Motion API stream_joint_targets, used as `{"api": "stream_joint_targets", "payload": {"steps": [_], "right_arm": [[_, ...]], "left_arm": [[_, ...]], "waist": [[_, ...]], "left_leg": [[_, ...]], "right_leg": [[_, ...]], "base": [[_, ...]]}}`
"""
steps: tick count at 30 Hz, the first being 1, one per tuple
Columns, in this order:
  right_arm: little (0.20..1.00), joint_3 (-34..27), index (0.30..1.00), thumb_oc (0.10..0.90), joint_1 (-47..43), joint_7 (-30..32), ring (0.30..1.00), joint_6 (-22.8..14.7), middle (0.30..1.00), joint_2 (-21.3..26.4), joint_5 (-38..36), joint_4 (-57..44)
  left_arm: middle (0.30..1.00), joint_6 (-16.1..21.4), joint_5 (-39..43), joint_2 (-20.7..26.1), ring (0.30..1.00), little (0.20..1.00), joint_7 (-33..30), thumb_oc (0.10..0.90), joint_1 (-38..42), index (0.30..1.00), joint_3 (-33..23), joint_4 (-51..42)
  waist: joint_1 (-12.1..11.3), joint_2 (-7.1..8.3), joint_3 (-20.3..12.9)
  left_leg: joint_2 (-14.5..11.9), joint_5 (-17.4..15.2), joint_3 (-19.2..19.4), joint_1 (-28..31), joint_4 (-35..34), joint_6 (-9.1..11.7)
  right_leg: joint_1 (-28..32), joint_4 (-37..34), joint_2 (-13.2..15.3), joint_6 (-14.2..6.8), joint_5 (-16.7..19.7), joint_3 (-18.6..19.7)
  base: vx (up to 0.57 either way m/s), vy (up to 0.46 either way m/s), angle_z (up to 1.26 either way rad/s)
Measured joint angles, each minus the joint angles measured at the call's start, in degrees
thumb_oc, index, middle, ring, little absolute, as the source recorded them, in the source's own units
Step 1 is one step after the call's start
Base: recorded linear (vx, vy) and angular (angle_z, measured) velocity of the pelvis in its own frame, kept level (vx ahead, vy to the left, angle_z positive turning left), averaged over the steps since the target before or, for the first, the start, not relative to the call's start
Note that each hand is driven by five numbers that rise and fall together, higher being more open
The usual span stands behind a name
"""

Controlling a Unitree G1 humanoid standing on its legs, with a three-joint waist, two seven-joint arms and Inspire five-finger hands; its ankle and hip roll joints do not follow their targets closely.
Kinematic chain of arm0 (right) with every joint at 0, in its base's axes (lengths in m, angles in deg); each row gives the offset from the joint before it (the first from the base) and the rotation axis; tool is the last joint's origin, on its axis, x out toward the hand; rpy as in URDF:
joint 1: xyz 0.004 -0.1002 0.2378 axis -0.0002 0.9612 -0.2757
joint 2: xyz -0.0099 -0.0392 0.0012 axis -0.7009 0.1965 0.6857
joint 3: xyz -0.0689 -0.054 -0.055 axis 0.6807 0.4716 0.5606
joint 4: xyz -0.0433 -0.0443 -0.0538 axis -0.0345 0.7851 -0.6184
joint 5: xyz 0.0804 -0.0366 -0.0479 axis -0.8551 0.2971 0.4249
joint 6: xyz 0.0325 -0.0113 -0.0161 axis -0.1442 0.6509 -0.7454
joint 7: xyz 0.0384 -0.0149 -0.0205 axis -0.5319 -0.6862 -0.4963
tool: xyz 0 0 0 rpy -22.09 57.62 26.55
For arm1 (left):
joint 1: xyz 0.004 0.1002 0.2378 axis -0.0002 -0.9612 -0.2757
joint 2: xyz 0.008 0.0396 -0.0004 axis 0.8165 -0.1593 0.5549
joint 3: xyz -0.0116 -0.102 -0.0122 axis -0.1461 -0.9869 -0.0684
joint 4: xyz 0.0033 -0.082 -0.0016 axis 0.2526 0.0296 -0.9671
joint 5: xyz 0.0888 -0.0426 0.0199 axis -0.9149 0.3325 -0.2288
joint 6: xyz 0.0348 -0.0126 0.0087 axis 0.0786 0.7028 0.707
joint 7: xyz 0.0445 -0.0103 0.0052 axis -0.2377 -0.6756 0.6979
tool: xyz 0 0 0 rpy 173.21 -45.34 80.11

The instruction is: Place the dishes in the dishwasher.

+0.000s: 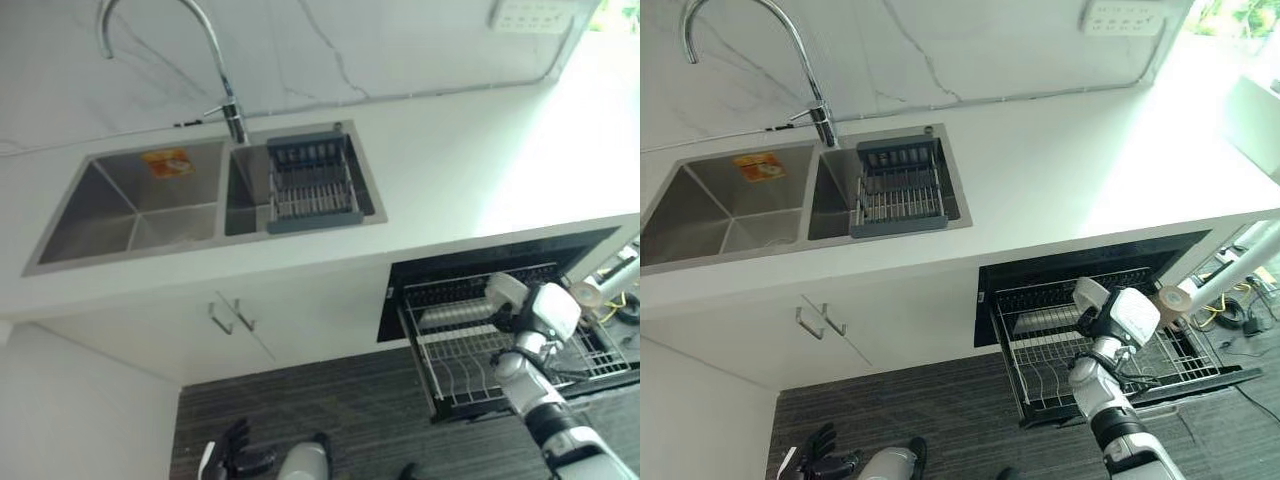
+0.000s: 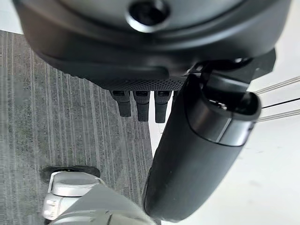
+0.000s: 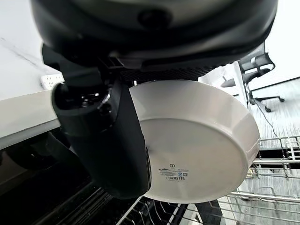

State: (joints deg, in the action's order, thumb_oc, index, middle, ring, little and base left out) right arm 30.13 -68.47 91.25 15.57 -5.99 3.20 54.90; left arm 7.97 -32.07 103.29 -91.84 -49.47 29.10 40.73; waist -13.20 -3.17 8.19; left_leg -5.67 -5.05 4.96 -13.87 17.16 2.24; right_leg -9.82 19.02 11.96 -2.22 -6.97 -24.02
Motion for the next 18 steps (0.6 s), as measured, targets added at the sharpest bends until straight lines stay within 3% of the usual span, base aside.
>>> {"api": "stream_joint_targets", "payload": {"steps": [2, 4, 6, 13, 18], "right_arm": [[0.300, 0.2, 0.300, 0.400, -4.4, 1.8, 0.300, 1.6, 0.300, 0.3, -0.5, 4.4], [0.300, 0.4, 0.300, 0.400, -10.2, 3.2, 0.300, 1.9, 0.300, 1.3, -0.5, 8.5], [0.300, 0.3, 0.300, 0.400, -14.5, 3.2, 0.300, 2.2, 0.300, 3.1, -1.2, 14.4], [0.300, -1.0, 0.300, 0.400, -16.9, 5.5, 0.300, 3.0, 0.300, 3.8, -3.3, 20.1], [0.300, -1.0, 0.300, 0.400, -18.3, 6.3, 0.300, 2.9, 0.300, 4.1, -4.0, 21.3]], "left_arm": [[0.900, 0.1, 1.9, 0.0, 0.900, 0.900, 0.0, 0.800, 0.5, 0.900, 0.2, -0.4], [0.900, 0.4, 4.4, 0.2, 0.900, 0.900, 0.0, 0.800, 2.8, 0.900, 1.9, -0.5], [0.900, 1.6, 6.0, 0.2, 0.900, 0.900, 0.0, 0.800, 5.0, 0.900, 2.6, -1.8], [0.900, 2.4, 8.9, 0.3, 0.900, 0.900, 0.0, 0.800, 5.4, 0.900, 2.7, -4.3], [0.900, 2.9, 11.1, 0.6, 0.900, 0.900, -0.3, 0.800, 6.1, 0.900, 4.0, -8.5]], "waist": [[-1.1, -0.65, 0.8], [-1.6, -2.08, 3.7], [-4.1, -3.55, 8.4], [-4.5, -3.40, 10.8], [-4.8, -3.40, 10.9]], "left_leg": [[0.7, 1.1, -0.7, -1.9, -0.3, -0.3], [1.5, 2.9, -1.7, -5.5, -0.3, -0.5], [2.0, 4.4, -2.5, -7.6, -1.0, -0.7], [3.4, 5.6, -3.7, -9.2, -2.6, -1.2], [3.8, 6.1, -3.9, -9.1, -3.7, -1.4]], "right_leg": [[-2.3, 0.7, 0.7, -0.1, 0.1, -0.5], [-5.8, 1.9, 1.6, 0.1, 0.6, -1.4], [-7.8, 2.7, 2.2, 0.4, 1.0, -2.3], [-9.3, 2.9, 3.4, 0.0, 0.9, -3.4], [-9.3, 2.7, 3.7, -0.3, 1.1, -3.7]], "base": [[-0.32, 0.063, 0.24], [-0.25, 0.038, 0.26], [-0.16, 0.024, 0.25], [-0.08, 0.002, 0.13], [-0.03, 0.001, 0.04]]}}
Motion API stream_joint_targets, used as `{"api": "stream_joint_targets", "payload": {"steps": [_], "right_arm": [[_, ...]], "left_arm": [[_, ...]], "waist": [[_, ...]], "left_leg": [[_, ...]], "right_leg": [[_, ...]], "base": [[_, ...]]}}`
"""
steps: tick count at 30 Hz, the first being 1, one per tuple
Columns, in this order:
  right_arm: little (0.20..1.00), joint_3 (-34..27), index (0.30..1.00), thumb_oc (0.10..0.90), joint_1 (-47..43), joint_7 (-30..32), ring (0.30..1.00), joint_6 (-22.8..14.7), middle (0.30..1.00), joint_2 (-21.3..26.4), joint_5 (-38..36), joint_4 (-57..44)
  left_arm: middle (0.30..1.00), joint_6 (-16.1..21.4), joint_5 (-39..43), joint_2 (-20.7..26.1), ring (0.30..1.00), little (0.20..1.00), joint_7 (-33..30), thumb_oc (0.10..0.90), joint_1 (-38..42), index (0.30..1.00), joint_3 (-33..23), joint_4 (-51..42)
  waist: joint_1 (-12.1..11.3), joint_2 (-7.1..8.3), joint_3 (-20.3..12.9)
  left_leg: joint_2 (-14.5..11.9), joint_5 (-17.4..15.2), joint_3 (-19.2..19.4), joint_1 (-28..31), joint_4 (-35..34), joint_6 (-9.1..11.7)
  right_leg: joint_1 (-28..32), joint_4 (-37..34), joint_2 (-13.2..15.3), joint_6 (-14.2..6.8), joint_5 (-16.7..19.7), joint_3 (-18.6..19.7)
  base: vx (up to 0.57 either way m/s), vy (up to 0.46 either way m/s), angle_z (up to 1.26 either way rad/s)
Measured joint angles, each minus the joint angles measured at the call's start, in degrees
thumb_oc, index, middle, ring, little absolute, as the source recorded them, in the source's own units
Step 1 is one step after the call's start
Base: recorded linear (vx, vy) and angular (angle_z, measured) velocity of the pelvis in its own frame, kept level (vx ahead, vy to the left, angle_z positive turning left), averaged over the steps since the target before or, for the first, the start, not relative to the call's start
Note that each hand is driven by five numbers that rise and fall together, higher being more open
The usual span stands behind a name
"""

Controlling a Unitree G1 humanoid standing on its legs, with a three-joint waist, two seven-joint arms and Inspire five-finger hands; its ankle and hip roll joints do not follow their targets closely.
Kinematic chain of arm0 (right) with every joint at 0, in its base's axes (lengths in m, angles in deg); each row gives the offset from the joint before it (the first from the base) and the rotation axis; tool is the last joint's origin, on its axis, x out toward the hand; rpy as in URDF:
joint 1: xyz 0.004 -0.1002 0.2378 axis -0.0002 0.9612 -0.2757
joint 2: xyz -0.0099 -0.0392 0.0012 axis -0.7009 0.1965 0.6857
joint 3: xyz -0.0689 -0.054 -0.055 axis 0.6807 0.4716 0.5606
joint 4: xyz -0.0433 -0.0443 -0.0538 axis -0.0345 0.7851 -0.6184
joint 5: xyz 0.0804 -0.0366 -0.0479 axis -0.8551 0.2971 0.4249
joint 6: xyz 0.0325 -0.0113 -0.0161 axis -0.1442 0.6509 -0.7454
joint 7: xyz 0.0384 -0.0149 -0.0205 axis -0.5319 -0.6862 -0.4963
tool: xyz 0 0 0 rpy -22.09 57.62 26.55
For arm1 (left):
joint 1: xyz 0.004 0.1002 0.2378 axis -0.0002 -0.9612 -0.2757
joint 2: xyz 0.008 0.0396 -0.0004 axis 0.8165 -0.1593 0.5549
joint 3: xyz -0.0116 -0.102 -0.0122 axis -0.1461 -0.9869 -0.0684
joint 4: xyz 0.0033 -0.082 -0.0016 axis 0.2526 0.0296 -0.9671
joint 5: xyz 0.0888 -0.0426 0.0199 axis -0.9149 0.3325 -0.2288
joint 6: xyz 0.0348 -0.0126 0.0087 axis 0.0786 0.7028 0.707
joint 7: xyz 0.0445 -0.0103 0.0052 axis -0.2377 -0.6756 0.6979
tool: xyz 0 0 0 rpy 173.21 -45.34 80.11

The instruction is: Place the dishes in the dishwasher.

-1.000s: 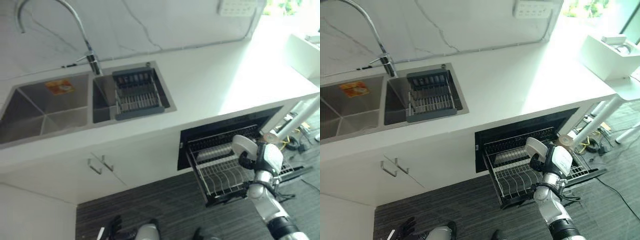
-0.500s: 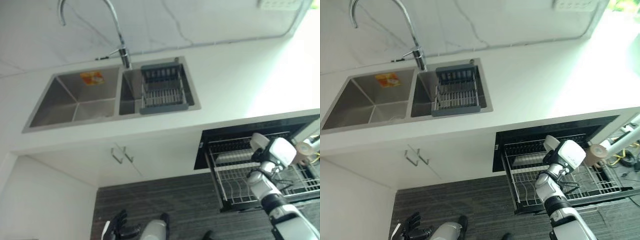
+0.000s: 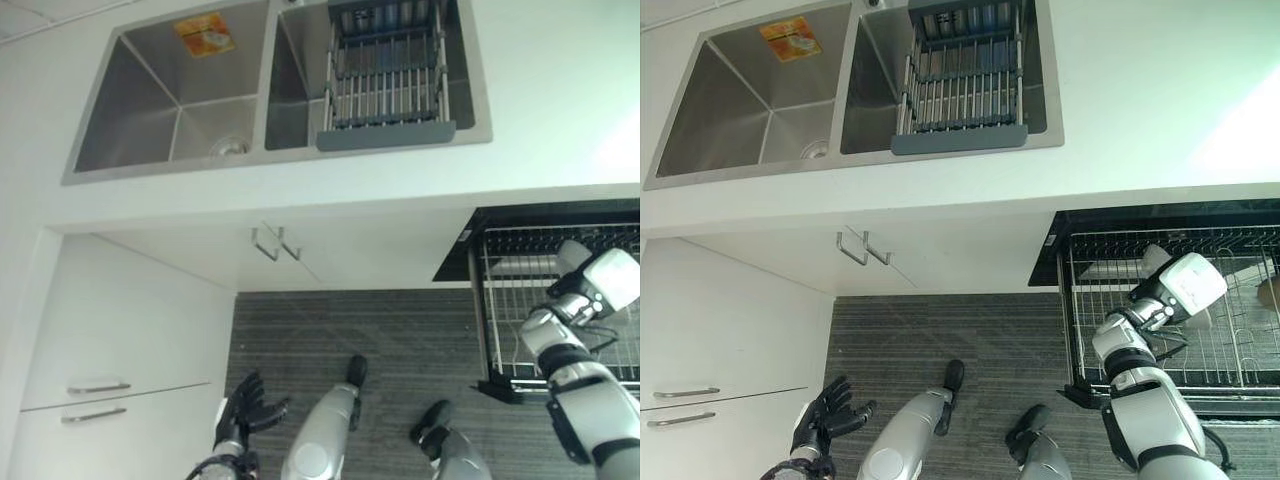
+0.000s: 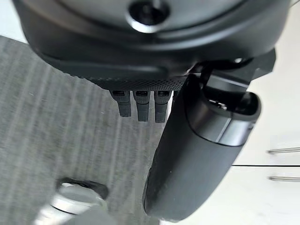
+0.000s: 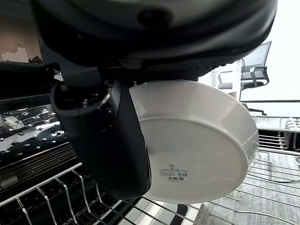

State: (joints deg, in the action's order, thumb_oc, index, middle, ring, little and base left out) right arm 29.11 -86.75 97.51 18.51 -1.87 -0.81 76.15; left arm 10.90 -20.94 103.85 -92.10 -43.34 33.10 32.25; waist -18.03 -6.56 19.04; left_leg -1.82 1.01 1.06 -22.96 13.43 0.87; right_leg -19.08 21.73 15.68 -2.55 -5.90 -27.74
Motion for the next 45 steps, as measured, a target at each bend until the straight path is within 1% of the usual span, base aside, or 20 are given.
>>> {"api": "stream_joint_targets", "payload": {"steps": [5, 6, 7, 8, 10, 14, 17, 19, 22, 26, 29, 31, 34, 35, 38, 40, 42, 43, 44, 45], "right_arm": [[0.300, 0.1, 0.300, 0.400, -0.5, 0.7, 0.300, 0.4, 0.300, 0.1, -0.4, 1.2], [0.312, 0.1, 0.312, 0.408, -0.5, 0.7, 0.312, 0.7, 0.312, 0.2, -0.4, 1.2], [0.582, 0.2, 0.582, 0.588, -0.4, 0.0, 0.582, 1.1, 0.582, 0.3, -0.4, 1.2], [0.900, 0.2, 0.900, 0.800, -0.3, -1.0, 0.900, 1.3, 0.900, 0.4, -0.4, 1.3], [0.900, 0.2, 0.900, 0.800, 0.0, -3.9, 0.900, 1.4, 0.900, 0.4, -0.5, 1.5], [0.900, 1.4, 0.900, 0.800, 0.3, -9.6, 0.900, -0.7, 0.900, 0.4, -0.7, 1.4], [0.900, 1.8, 0.900, 0.800, 0.3, -11.4, 0.900, -2.3, 0.900, 0.3, -1.2, 1.2], [0.900, 1.8, 0.900, 0.800, 0.3, -13.0, 0.900, -4.0, 0.900, 0.3, -2.0, 1.0], [0.900, 1.8, 0.900, 0.800, 0.4, -15.0, 0.900, -4.8, 0.900, 0.3, -4.0, 0.3], [0.900, 1.4, 0.900, 0.800, 1.1, -17.1, 0.900, -6.2, 0.900, 0.3, -8.0, -5.5], [0.900, 1.1, 0.900, 0.800, 2.5, -18.3, 0.900, -6.7, 0.900, 0.3, -11.1, -12.5], [0.900, 1.0, 0.900, 0.800, 3.4, -18.4, 0.900, -6.6, 0.900, 0.3, -12.8, -15.7], [0.900, 0.9, 0.900, 0.800, 6.5, -18.4, 0.900, -6.7, 0.900, 0.3, -14.8, -22.5], [0.900, -0.2, 0.900, 0.800, 7.4, -19.1, 0.900, -6.7, 0.900, 0.2, -16.4, -24.3], [0.900, -2.5, 0.900, 0.800, 9.0, -20.3, 0.900, -6.8, 0.900, 0.2, -20.2, -26.2], [0.900, -4.4, 0.900, 0.800, 9.2, -20.6, 0.900, -6.8, 0.900, 0.2, -22.4, -26.2], [0.900, -5.1, 0.900, 0.800, 9.5, -20.8, 0.900, -7.1, 0.900, 0.1, -23.6, -26.3], [0.900, -6.1, 0.900, 0.800, 10.7, -21.0, 0.900, -7.0, 0.900, -0.2, -24.4, -28.1], [0.900, -7.6, 0.900, 0.800, 13.4, -21.0, 0.900, -7.2, 0.900, -0.3, -25.9, -33.2], [0.900, -8.9, 0.900, 0.800, 14.8, -21.1, 0.900, -7.3, 0.900, -0.6, -26.2, -36.2]], "left_arm": [[0.900, 0.6, 0.0, 0.1, 0.900, 0.900, -0.3, 0.800, 0.4, 0.900, 0.4, -0.7], [0.900, 0.6, 0.0, 0.1, 0.900, 0.900, -0.6, 0.800, 0.4, 0.900, 0.4, -0.7], [0.900, 0.6, 0.0, 0.1, 0.900, 0.900, -1.1, 0.800, 0.5, 0.900, 0.4, -0.8], [0.900, 0.6, 0.0, 0.1, 0.900, 0.900, -1.2, 0.800, 0.4, 0.900, 0.4, -0.7], [0.900, 0.6, 0.0, 0.2, 0.900, 0.900, -1.3, 0.800, 0.6, 0.900, 0.4, -0.7], [0.900, 0.6, 0.0, 1.4, 0.900, 0.900, -1.3, 0.800, 1.0, 0.900, 0.4, -1.0], [0.900, 0.6, 0.0, 2.1, 0.900, 0.900, -1.4, 0.800, 1.0, 0.900, 0.3, -1.0], [0.900, 0.5, 0.0, 2.1, 0.900, 0.900, -1.2, 0.800, 1.1, 0.900, 0.3, -0.9], [0.900, 0.3, 0.0, 2.1, 0.900, 0.900, -1.2, 0.800, 1.4, 0.900, 0.3, -0.9], [0.900, -0.5, 0.0, 2.1, 0.900, 0.900, -1.1, 0.800, 1.6, 0.900, 0.3, -0.9], [0.900, -0.6, 0.0, 2.1, 0.900, 0.900, -1.1, 0.800, 2.0, 0.900, -0.4, -0.3], [0.900, -0.6, -0.1, 2.1, 0.900, 0.900, -1.2, 0.800, 2.0, 0.900, -0.4, 0.0], [0.900, -0.8, -0.1, 2.1, 0.900, 0.900, -1.3, 0.800, 1.9, 0.900, -1.0, 0.2], [0.900, -1.0, -0.2, 2.0, 0.900, 0.900, -1.2, 0.800, 1.9, 0.900, -1.6, 0.2], [0.900, -1.8, -0.2, 2.0, 0.900, 0.900, -1.2, 0.800, 1.6, 0.900, -3.7, 0.8], [0.900, -1.9, -0.2, 1.9, 0.900, 0.900, -1.3, 0.800, 1.5, 0.900, -4.2, 1.5], [0.900, -1.8, -0.6, 1.8, 0.900, 0.900, -1.4, 0.800, 1.4, 0.900, -4.5, 2.1], [0.900, -1.8, -1.2, 1.7, 0.900, 0.900, -1.3, 0.800, 1.4, 0.900, -4.8, 2.6], [0.900, -1.8, -1.5, 1.7, 0.900, 0.900, -1.4, 0.800, 0.7, 0.900, -4.8, 2.8], [0.900, -1.8, -2.4, 1.6, 0.900, 0.900, -1.5, 0.800, 0.3, 0.900, -5.0, 2.8]], "waist": [[0.3, -0.03, 0.0], [0.4, -0.03, 0.0], [0.5, -0.03, 0.0], [0.5, -0.03, 0.0], [0.7, -0.03, 0.0], [1.2, 0.02, -0.1], [2.3, 0.05, -0.1], [2.4, 0.20, -0.2], [2.9, 0.45, -0.2], [4.3, 0.80, -0.3], [5.3, 2.22, -0.6], [5.6, 2.88, -0.6], [6.3, 3.95, -0.8], [6.7, 4.24, -0.8], [6.9, 5.13, -1.2], [7.4, 5.17, -1.2], [8.4, 5.23, -1.2], [8.5, 5.27, -1.2], [8.9, 5.44, -1.3], [9.0, 5.69, -1.5]], "left_leg": [[0.2, 0.0, 0.0, 0.2, -0.7, 0.0], [0.3, 0.0, 0.0, 0.3, -0.7, 0.0], [0.3, 0.0, 0.0, 0.4, -0.7, 0.0], [0.3, 0.0, 0.1, 0.6, -0.8, 0.0], [0.3, 0.0, 0.1, 1.2, -0.8, 0.0], [0.3, 0.0, 0.3, 1.5, -0.6, -0.1], [0.2, -0.1, 0.4, 1.9, -0.6, -0.1], [0.2, -0.1, 0.6, 2.1, -0.6, -0.1], [-0.1, -0.2, 0.9, 2.1, -0.1, -0.2], [-0.5, -0.6, 1.9, 2.3, 0.4, -0.3], [-1.0, -1.0, 2.7, 2.4, 1.3, -0.3], [-1.2, -1.2, 3.3, 2.9, 1.4, -0.3], [-1.7, -1.8, 3.6, 3.0, 1.9, -0.2], [-1.8, -2.0, 3.6, 3.0, 2.4, -0.2], [-2.4, -2.9, 4.3, 3.2, 3.3, -0.2], [-2.5, -3.3, 4.7, 3.5, 3.7, -0.2], [-2.7, -3.7, 4.9, 4.3, 3.8, -0.2], [-2.9, -3.9, 5.0, 4.8, 4.1, -0.1], [-3.3, -4.4, 5.3, 5.5, 4.4, 0.0], [-3.5, -4.5, 5.7, 5.8, 4.4, 0.1]], "right_leg": [[0.1, -0.5, 0.1, -0.1, 0.0, -0.2], [0.2, -0.6, 0.2, -0.1, 0.1, -0.2], [0.3, -0.6, 0.2, -0.1, 0.1, -0.2], [0.5, -0.6, 0.2, -0.1, 0.1, -0.2], [1.0, -0.7, 0.2, -0.2, 0.0, -0.2], [1.1, -0.7, 0.3, -0.2, 0.0, 0.2], [1.4, -0.6, 0.2, -0.2, 0.0, 0.3], [1.5, -0.6, 0.2, -0.2, 0.1, 0.5], [1.5, -0.7, 0.0, -0.1, 0.1, 0.8], [1.5, -1.2, -0.4, -0.1, 0.9, 1.8], [1.6, -1.6, -1.0, 0.1, 1.3, 2.6], [1.6, -1.7, -1.3, 0.1, 1.4, 3.6], [1.8, -1.7, -1.6, 0.2, 1.4, 3.8], [2.0, -1.7, -1.7, 0.2, 1.4, 3.9], [2.2, -1.9, -2.2, 0.3, 1.5, 4.5], [2.5, -2.0, -2.3, 0.3, 1.7, 4.9], [3.4, -2.5, -2.6, 0.2, 1.8, 5.1], [4.1, -3.0, -2.9, 0.1, 1.9, 5.2], [4.9, -3.4, -3.3, 0.2, 1.9, 5.4], [4.9, -3.5, -3.5, 0.2, 1.9, 5.9]], "base": [[0.00, 0.000, 0.00], [0.00, 0.000, 0.00], [0.00, 0.000, 0.00], [0.00, 0.000, 0.00], [0.00, 0.000, 0.00], [0.01, -0.006, -0.02], [0.01, -0.002, -0.01], [0.01, 0.000, -0.06], [0.02, -0.001, -0.06], [0.04, -0.002, -0.14], [0.03, -0.001, -0.16], [0.04, -0.007, -0.20], [0.04, -0.013, -0.08], [0.04, -0.020, -0.05], [0.04, -0.014, -0.15], [0.06, -0.011, -0.13], [0.08, -0.017, -0.08], [0.10, -0.019, -0.10], [0.09, -0.017, -0.17], [0.09, -0.019, -0.24]]}}
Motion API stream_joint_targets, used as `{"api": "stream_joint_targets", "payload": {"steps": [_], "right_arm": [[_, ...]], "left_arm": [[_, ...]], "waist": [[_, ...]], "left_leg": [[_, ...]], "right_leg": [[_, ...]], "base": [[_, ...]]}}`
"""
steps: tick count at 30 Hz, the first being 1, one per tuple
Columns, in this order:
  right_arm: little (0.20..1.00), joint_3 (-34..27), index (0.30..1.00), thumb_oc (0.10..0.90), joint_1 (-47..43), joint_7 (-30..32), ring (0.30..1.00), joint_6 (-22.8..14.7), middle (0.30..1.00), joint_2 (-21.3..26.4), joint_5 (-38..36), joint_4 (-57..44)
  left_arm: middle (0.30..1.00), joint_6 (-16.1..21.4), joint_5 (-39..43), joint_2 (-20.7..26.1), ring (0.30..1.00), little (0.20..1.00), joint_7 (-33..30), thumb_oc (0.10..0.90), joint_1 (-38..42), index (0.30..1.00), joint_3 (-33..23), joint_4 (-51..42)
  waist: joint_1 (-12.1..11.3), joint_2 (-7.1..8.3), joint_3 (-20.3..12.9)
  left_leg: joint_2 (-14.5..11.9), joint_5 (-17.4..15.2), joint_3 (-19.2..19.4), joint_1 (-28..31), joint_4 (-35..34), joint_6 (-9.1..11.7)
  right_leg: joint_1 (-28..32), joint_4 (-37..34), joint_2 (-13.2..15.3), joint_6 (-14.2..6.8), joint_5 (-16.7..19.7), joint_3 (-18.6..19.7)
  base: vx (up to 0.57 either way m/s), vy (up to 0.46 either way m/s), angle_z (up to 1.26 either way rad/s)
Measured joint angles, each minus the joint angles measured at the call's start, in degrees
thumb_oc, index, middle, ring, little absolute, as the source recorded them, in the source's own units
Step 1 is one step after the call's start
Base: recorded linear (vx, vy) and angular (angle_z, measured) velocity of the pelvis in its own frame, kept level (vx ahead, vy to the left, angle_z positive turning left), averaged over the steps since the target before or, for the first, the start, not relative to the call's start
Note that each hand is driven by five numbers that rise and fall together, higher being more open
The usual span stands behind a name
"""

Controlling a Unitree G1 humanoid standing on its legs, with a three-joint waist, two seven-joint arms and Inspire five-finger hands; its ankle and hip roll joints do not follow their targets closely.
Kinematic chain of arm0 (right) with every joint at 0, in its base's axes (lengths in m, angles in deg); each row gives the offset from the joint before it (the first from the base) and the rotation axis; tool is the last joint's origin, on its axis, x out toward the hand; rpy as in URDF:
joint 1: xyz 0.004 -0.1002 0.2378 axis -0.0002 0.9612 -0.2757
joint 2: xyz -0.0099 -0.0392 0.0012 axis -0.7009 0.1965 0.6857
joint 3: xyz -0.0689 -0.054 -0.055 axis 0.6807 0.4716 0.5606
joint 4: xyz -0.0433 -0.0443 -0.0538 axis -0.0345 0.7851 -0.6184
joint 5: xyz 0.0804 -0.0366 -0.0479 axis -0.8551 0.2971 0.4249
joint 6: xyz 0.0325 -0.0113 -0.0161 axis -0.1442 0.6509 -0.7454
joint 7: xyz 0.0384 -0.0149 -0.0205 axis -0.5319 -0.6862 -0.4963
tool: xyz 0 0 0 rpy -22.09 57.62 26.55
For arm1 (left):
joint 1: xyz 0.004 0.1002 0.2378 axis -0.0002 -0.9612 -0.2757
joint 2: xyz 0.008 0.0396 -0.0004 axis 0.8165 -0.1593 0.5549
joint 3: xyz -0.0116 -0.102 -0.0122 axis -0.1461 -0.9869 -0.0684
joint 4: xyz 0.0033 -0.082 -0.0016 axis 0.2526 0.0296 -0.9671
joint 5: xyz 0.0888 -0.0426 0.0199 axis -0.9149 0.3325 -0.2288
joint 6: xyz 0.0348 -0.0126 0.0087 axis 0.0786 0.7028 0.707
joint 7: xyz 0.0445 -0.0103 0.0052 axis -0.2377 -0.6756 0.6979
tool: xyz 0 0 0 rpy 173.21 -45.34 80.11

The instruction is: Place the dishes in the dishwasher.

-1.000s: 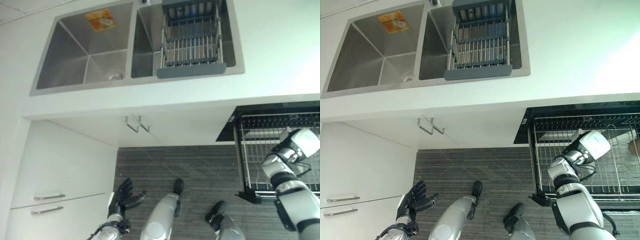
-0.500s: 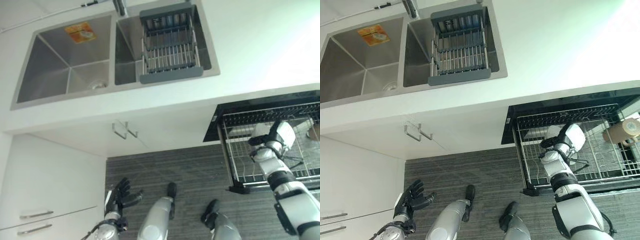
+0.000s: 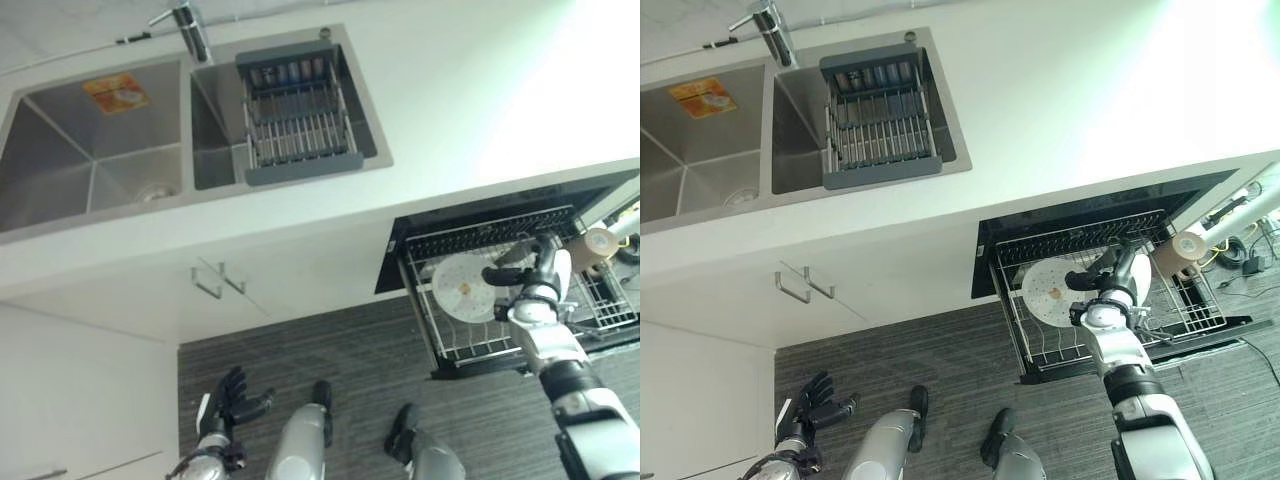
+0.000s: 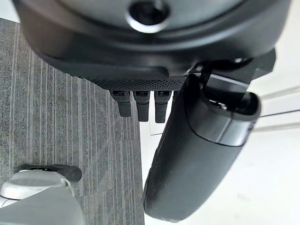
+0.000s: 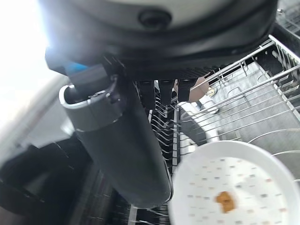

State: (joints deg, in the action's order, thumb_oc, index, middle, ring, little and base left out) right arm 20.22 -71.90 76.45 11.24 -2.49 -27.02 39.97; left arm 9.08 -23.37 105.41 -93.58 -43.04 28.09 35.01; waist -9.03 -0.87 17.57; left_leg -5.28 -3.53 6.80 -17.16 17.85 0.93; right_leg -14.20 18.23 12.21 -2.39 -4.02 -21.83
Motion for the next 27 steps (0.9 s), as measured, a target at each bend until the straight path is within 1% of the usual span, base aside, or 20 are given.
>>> {"api": "stream_joint_targets", "payload": {"steps": [3, 5, 6, 7, 8, 9, 10, 11, 13, 14, 15, 17, 18, 19, 21, 22, 23, 24, 26, 27], "right_arm": [[0.900, -2.6, 0.900, 0.800, 5.0, -0.1, 0.900, -0.4, 0.900, -1.1, -0.8, -7.3], [0.900, -5.9, 0.900, 0.800, 10.5, -0.3, 0.900, -0.3, 0.900, -1.5, -2.8, -12.8], [0.900, -6.8, 0.900, 0.800, 12.1, -0.5, 0.900, -0.2, 0.900, -1.5, -4.1, -13.0], [0.900, -8.2, 0.900, 0.800, 13.4, -0.8, 0.900, 0.0, 0.900, -1.8, -5.1, -13.9], [0.900, -12.7, 0.900, 0.800, 18.3, -0.9, 0.900, 0.2, 0.900, -3.5, -8.6, -16.1], [0.900, -13.9, 0.900, 0.800, 19.4, -0.8, 0.900, 0.3, 0.900, -3.5, -8.8, -16.2], [0.900, -15.0, 0.900, 0.800, 20.5, -0.8, 0.900, 0.2, 0.900, -3.5, -9.6, -16.5], [0.900, -16.9, 0.900, 0.800, 22.2, -0.7, 0.900, 0.2, 0.900, -3.9, -13.2, -17.6], [0.900, -19.3, 0.900, 0.800, 23.2, 1.6, 0.900, -0.6, 0.900, -4.2, -17.5, -17.9], [0.900, -20.6, 0.900, 0.800, 24.0, 2.6, 0.900, -1.5, 0.900, -4.2, -18.9, -18.4], [0.900, -22.3, 0.900, 0.800, 24.3, 4.7, 0.900, -3.7, 0.900, -4.3, -20.3, -18.6], [0.900, -24.7, 0.900, 0.800, 24.4, 9.3, 0.900, -7.7, 0.900, -5.5, -22.5, -19.1], [0.900, -25.5, 0.900, 0.800, 24.6, 11.3, 0.900, -9.5, 0.900, -5.8, -23.1, -19.0], [0.900, -26.5, 0.900, 0.800, 25.4, 12.7, 0.900, -10.7, 0.900, -5.9, -24.3, -19.0], [0.900, -26.7, 0.900, 0.800, 25.7, 13.2, 0.900, -10.8, 0.900, -6.0, -24.3, -19.0], [0.900, -26.9, 0.900, 0.800, 26.1, 13.3, 0.900, -12.5, 0.900, -6.8, -25.3, -17.5], [0.316, -26.9, 0.316, 0.411, 26.1, 13.6, 0.316, -13.0, 0.316, -8.2, -27.8, -13.5], [0.300, -26.5, 0.300, 0.400, 24.7, 11.4, 0.300, -14.5, 0.300, -8.5, -31.9, -3.4], [0.300, -26.6, 0.300, 0.400, 23.8, 9.6, 0.300, -12.9, 0.300, -8.5, -38.9, 4.8], [0.300, -26.3, 0.300, 0.400, 23.4, 4.6, 0.300, -12.4, 0.300, -8.9, -46.1, 11.1]], "left_arm": [[0.900, 0.0, -0.6, -0.1, 0.900, 0.900, -0.1, 0.800, -1.4, 0.900, -0.3, 0.1], [0.900, 0.0, -1.8, -0.8, 0.900, 0.900, -0.4, 0.800, -2.1, 0.900, -2.3, 0.2], [0.900, 0.0, -2.3, -0.8, 0.900, 0.900, -0.8, 0.800, -2.4, 0.900, -3.1, 0.4], [0.900, 0.0, -2.6, -0.9, 0.900, 0.900, -0.8, 0.800, -2.4, 0.900, -3.8, 0.9], [0.900, 0.0, -2.7, -1.1, 0.900, 0.900, -0.9, 0.800, -3.7, 0.900, -5.3, 1.7], [0.900, 0.0, -2.8, -1.1, 0.900, 0.900, -0.8, 0.800, -3.8, 0.900, -5.3, 1.9], [0.900, 0.0, -2.8, -1.4, 0.900, 0.900, -0.9, 0.800, -3.8, 0.900, -5.4, 2.2], [0.900, 0.0, -3.4, -2.1, 0.900, 0.900, -0.8, 0.800, -4.0, 0.900, -6.0, 3.4], [0.900, 0.0, -4.6, -2.4, 0.900, 0.900, -0.8, 0.800, -4.4, 0.900, -5.9, 4.9], [0.900, 0.1, -4.9, -2.5, 0.900, 0.900, -0.8, 0.800, -4.2, 0.900, -5.8, 5.2], [0.900, 0.1, -4.9, -2.5, 0.900, 0.900, -0.8, 0.800, -4.1, 0.900, -5.7, 5.5], [0.900, 0.3, -4.9, -2.7, 0.900, 0.900, -0.9, 0.800, -4.5, 0.900, -5.1, 6.3], [0.900, 0.5, -4.8, -2.8, 0.900, 0.900, -1.1, 0.800, -4.4, 0.900, -4.5, 6.4], [0.900, 0.6, -4.8, -3.1, 0.900, 0.900, -1.2, 0.800, -4.3, 0.900, -3.9, 6.4], [0.900, 0.6, -4.7, -3.5, 0.900, 0.900, -1.2, 0.800, -4.3, 0.900, -3.9, 6.5], [0.900, 0.6, -4.7, -3.6, 0.900, 0.900, -1.3, 0.800, -4.4, 0.900, -3.5, 6.5], [0.900, 0.6, -4.6, -3.7, 0.900, 0.900, -1.3, 0.800, -4.6, 0.900, -2.8, 6.5], [0.900, 0.6, -4.6, -3.5, 0.900, 0.900, -1.3, 0.800, -4.4, 0.900, -2.2, 7.2], [0.900, 0.5, -4.6, -3.5, 0.900, 0.900, -1.3, 0.800, -4.2, 0.900, -1.9, 7.8], [0.900, 0.4, -4.6, -3.4, 0.900, 0.900, -1.2, 0.800, -4.3, 0.900, -1.9, 8.2]], "waist": [[1.3, 0.86, -0.5], [2.0, 1.77, -1.1], [3.2, 2.48, -1.5], [3.5, 2.84, -1.7], [5.1, 3.92, -2.8], [6.1, 4.03, -2.9], [7.0, 4.08, -2.9], [7.3, 3.91, -3.4], [9.3, 3.67, -4.7], [9.8, 3.39, -5.1], [11.1, 2.91, -5.5], [11.6, 2.08, -7.4], [12.0, 1.64, -7.6], [12.0, 1.28, -7.9], [12.0, 1.22, -7.9], [11.9, 1.26, -8.0], [11.8, 1.40, -8.4], [11.4, 1.77, -8.8], [10.2, 1.87, -9.3], [9.8, 1.73, -9.3]], "left_leg": [[-0.7, -0.8, 0.8, 0.9, 0.8, 0.2], [-1.0, -1.3, 1.3, 1.4, 1.0, 0.3], [-1.2, -1.5, 1.7, 1.5, 1.0, 0.5], [-1.3, -1.6, 1.8, 1.7, 1.1, 0.5], [-2.1, -2.3, 3.0, 2.6, 1.2, 0.7], [-2.2, -2.4, 3.2, 2.7, 1.4, 0.7], [-2.5, -2.5, 3.5, 3.1, 1.5, 0.8], [-2.9, -2.9, 4.3, 3.6, 1.7, 1.0], [-3.7, -3.5, 5.4, 4.3, 1.9, 1.2], [-3.9, -3.5, 5.6, 4.3, 1.9, 1.3], [-4.2, -3.4, 5.8, 4.5, 1.9, 1.4], [-4.7, -3.5, 6.9, 4.5, 1.8, 1.6], [-4.7, -3.5, 7.0, 4.6, 1.8, 1.6], [-4.7, -3.5, 7.1, 4.7, 1.8, 1.7], [-4.7, -3.5, 7.2, 4.7, 1.8, 1.7], [-4.7, -3.4, 7.2, 4.8, 1.7, 1.7], [-4.7, -3.5, 7.2, 4.8, 1.7, 1.6], [-4.6, -3.4, 7.2, 5.1, 1.4, 1.6], [-4.6, -3.5, 7.1, 5.3, 1.2, 1.5], [-4.6, -3.3, 7.0, 5.3, 0.9, 1.5]], "right_leg": [[0.7, -0.3, -0.7, 0.0, 0.0, 0.9], [0.9, -0.3, -0.9, 0.0, -0.2, 1.3], [0.8, -0.3, -1.1, 0.0, -0.3, 1.6], [0.8, -0.4, -1.2, 0.0, -0.3, 1.8], [1.2, -0.5, -1.9, 0.1, -0.2, 3.0], [1.2, -0.6, -2.0, 0.2, -0.2, 3.2], [1.3, -0.6, -2.2, 0.2, -0.3, 3.5], [1.7, -0.8, -2.6, 0.3, -0.1, 4.3], [1.7, -1.2, -3.4, 0.3, -0.2, 5.4], [1.6, -1.2, -3.7, 0.3, -0.1, 5.6], [1.5, -1.2, -3.9, 0.6, -0.3, 5.8], [0.7, -1.2, -4.4, 0.7, -0.2, 6.9], [0.7, -1.2, -4.5, 0.8, -0.2, 7.0], [0.8, -1.2, -4.5, 0.8, -0.2, 7.1], [0.8, -1.2, -4.5, 0.8, -0.2, 7.1], [0.8, -1.1, -4.5, 0.8, -0.2, 7.2], [0.8, -0.8, -4.4, 0.7, -0.2, 7.2], [0.8, -0.5, -4.3, 0.6, -0.3, 7.1], [0.8, -0.1, -4.2, 0.8, -0.6, 7.1], [0.9, 0.0, -4.2, 0.8, -0.6, 6.9]], "base": [[0.06, -0.025, -0.16], [0.08, -0.043, -0.14], [0.08, -0.045, -0.15], [0.06, -0.041, -0.34], [0.07, -0.058, -0.33], [0.07, -0.059, -0.35], [0.07, -0.054, -0.25], [0.02, -0.035, -0.38], [0.03, -0.030, -0.36], [0.04, -0.013, -0.19], [0.04, -0.006, -0.21], [0.03, -0.004, -0.25], [0.01, -0.008, -0.15], [0.01, -0.012, -0.04], [0.00, 0.000, 0.00], [0.01, -0.033, 0.00], [0.01, -0.048, 0.01], [0.01, -0.055, 0.02], [0.02, -0.048, 0.03], [0.03, -0.058, 0.04]]}}
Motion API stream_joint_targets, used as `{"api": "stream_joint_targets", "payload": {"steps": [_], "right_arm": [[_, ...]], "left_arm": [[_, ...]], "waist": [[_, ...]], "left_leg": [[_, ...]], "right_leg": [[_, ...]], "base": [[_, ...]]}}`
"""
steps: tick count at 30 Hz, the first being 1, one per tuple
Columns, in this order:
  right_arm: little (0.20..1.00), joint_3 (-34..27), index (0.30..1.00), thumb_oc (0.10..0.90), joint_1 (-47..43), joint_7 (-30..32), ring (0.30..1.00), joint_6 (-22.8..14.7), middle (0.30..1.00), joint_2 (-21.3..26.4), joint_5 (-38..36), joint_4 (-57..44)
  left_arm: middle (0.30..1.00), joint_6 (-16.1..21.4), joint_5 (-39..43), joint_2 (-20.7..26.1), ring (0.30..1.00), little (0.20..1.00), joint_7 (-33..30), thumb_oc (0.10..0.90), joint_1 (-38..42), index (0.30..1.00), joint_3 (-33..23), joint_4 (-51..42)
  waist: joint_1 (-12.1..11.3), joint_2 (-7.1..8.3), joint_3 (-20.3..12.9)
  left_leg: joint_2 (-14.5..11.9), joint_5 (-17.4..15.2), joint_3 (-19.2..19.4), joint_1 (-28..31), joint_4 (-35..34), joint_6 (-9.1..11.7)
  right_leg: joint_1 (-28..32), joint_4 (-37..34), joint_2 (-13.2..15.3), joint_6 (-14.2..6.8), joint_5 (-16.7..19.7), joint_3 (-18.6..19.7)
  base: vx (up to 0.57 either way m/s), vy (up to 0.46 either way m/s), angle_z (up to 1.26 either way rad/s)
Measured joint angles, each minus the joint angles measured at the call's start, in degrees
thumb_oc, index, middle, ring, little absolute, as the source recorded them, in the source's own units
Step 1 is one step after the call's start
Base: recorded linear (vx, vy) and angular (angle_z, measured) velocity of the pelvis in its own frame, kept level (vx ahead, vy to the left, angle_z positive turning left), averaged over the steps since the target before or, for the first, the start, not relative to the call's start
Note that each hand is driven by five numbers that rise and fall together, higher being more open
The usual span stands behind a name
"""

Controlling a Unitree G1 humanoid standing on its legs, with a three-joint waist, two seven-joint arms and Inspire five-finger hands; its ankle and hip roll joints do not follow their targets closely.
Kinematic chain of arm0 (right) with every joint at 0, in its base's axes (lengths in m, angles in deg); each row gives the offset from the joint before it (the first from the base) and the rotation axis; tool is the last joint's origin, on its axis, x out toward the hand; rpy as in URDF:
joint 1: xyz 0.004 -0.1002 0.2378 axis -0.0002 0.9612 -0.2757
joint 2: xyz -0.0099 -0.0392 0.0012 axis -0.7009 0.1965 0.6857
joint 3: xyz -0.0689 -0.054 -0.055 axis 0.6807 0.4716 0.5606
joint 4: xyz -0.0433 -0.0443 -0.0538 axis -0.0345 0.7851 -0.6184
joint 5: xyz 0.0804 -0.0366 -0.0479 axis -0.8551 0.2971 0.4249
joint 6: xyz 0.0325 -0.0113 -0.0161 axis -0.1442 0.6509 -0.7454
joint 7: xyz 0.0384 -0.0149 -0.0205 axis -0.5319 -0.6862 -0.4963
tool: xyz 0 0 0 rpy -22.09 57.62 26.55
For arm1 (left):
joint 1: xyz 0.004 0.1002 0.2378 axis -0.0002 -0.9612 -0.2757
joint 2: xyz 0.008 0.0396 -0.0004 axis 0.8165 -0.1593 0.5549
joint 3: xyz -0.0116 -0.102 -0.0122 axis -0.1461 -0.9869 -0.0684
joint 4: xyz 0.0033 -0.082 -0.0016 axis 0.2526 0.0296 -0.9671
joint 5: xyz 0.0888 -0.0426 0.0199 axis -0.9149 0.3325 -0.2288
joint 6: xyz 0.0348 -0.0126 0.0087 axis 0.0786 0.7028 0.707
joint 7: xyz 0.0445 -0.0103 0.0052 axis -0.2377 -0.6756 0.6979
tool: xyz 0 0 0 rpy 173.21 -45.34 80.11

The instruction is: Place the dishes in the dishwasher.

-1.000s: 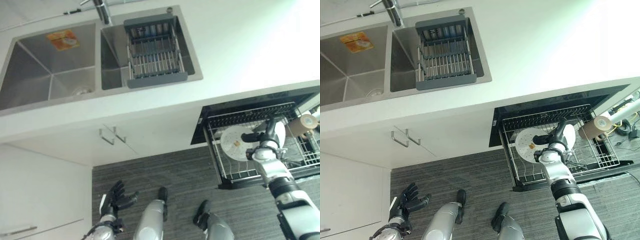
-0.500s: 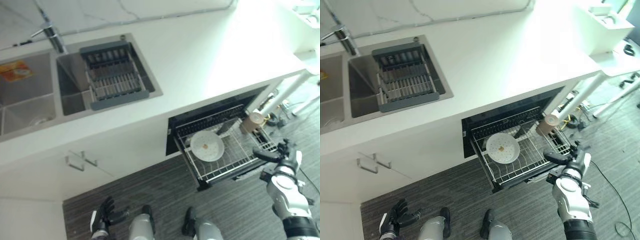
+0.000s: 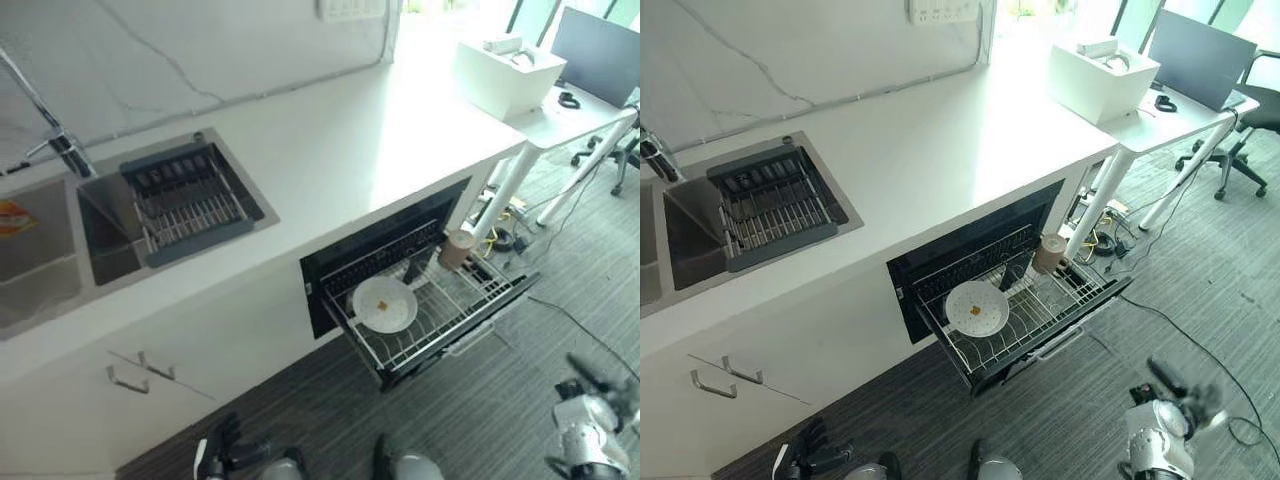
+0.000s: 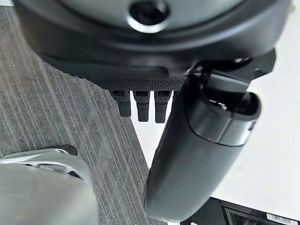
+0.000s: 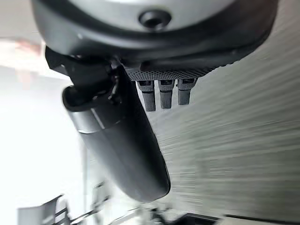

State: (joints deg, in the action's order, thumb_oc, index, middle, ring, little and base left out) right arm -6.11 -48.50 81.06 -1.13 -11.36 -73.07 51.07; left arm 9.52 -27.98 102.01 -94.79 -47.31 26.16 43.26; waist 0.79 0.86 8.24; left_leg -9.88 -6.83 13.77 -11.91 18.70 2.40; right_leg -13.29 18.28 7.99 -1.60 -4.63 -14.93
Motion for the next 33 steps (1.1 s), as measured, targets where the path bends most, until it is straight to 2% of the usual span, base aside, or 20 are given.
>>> {"api": "stream_joint_targets", "payload": {"steps": [2, 4, 7, 8, 11, 22, 24, 29, 33], "right_arm": [[0.300, 0.1, 0.300, 0.400, 0.2, -3.0, 0.300, 1.4, 0.300, -1.2, -5.5, 4.0], [0.300, 0.0, 0.300, 0.400, -0.7, -8.0, 0.300, 3.4, 0.300, -1.4, -15.4, 12.4], [0.300, -0.8, 0.300, 0.400, -2.1, -10.7, 0.300, 6.1, 0.300, -1.1, -20.6, 16.7], [0.300, -2.3, 0.300, 0.400, -4.0, -12.4, 0.300, 7.6, 0.300, -0.4, -24.1, 19.9], [0.300, -2.7, 0.300, 0.400, -4.7, -14.4, 0.300, 9.1, 0.300, 0.5, -27.3, 20.1], [0.300, -2.9, 0.300, 0.400, -7.5, -16.8, 0.300, 13.2, 0.300, 3.0, -27.0, 24.1], [0.300, -2.3, 0.300, 0.400, -8.0, -16.5, 0.300, 13.8, 0.300, 3.8, -25.7, 24.4], [0.300, -1.5, 0.300, 0.400, -8.5, -15.7, 0.300, 12.9, 0.300, 5.6, -24.7, 26.6], [0.300, -0.4, 0.300, 0.400, -8.7, -15.6, 0.300, 13.2, 0.300, 7.6, -22.5, 26.8]], "left_arm": [[0.900, -0.3, 0.0, 0.0, 0.900, 0.900, 0.0, 0.800, -0.1, 0.900, 0.0, 0.3], [0.900, -0.4, 0.0, 0.0, 0.900, 0.900, 0.5, 0.800, 0.2, 0.900, 0.0, 1.5], [0.900, -0.4, 0.0, 0.2, 0.900, 0.900, 0.5, 0.800, 0.1, 0.900, 0.2, 3.1], [0.900, -0.4, 0.0, 0.5, 0.900, 0.900, 0.6, 0.800, 0.2, 0.900, 0.4, 4.8], [0.900, -0.4, 0.2, 1.2, 0.900, 0.900, 1.2, 0.800, -0.1, 0.900, 0.5, 6.1], [0.900, -0.3, 0.5, 1.2, 0.900, 0.900, 1.9, 0.800, -0.1, 0.900, 1.7, 7.1], [0.900, -0.3, 1.4, 1.2, 0.900, 0.900, 2.6, 0.800, -0.3, 0.900, 1.7, 7.1], [0.900, -0.5, 2.3, 1.2, 0.900, 0.900, 3.2, 0.800, -1.3, 0.900, 1.7, 7.2], [0.900, -0.4, 2.4, 1.1, 0.900, 0.900, 3.4, 0.800, -1.7, 0.900, 1.6, 7.3]], "waist": [[-0.6, -0.42, -0.2], [-1.1, -1.15, -0.7], [-2.1, -1.63, -1.0], [-2.8, -1.46, -1.2], [-4.1, -1.11, -1.6], [-7.2, -1.41, -2.3], [-8.5, -1.62, -2.4], [-9.8, -1.96, -2.3], [-12.2, -2.71, -1.9]], "left_leg": [[0.0, 0.0, -0.2, 0.0, 0.0, 0.1], [0.1, 0.0, -1.3, 0.1, -0.1, 0.3], [0.2, 0.1, -1.6, 0.4, -0.1, 0.3], [0.3, 0.1, -1.7, 0.3, -0.1, 0.3], [0.5, 0.2, -2.4, 0.0, -0.1, 0.3], [2.0, 0.3, -5.4, -0.2, 0.0, -0.2], [2.7, 0.3, -6.3, -0.6, -0.2, -0.1], [4.0, 0.9, -8.3, -1.9, -0.8, -0.6], [5.2, 1.5, -9.3, -2.1, -1.8, -1.0]], "right_leg": [[0.1, 0.1, 0.0, 0.1, -0.2, -0.2], [1.2, -0.1, 0.2, 0.1, -0.7, -1.4], [1.7, -0.1, 0.4, 0.2, -0.9, -2.0], [1.8, 0.0, 0.5, 0.2, -0.9, -2.3], [2.0, 0.0, 0.7, 0.0, -1.0, -2.9], [3.7, 0.9, 2.3, -0.4, -2.0, -5.8], [3.9, 1.0, 2.8, -0.5, -2.1, -6.7], [4.1, 0.8, 4.1, -0.9, -2.1, -9.3], [4.9, 0.2, 5.1, -1.5, -1.9, -10.9]], "base": [[0.05, -0.043, 0.06], [0.04, -0.029, 0.26], [0.04, -0.028, 0.15], [0.03, -0.021, 0.11], [0.02, -0.013, 0.14], [0.02, -0.002, 0.16], [0.01, 0.011, 0.23], [0.01, 0.037, 0.26], [0.02, 0.038, 0.25]]}}
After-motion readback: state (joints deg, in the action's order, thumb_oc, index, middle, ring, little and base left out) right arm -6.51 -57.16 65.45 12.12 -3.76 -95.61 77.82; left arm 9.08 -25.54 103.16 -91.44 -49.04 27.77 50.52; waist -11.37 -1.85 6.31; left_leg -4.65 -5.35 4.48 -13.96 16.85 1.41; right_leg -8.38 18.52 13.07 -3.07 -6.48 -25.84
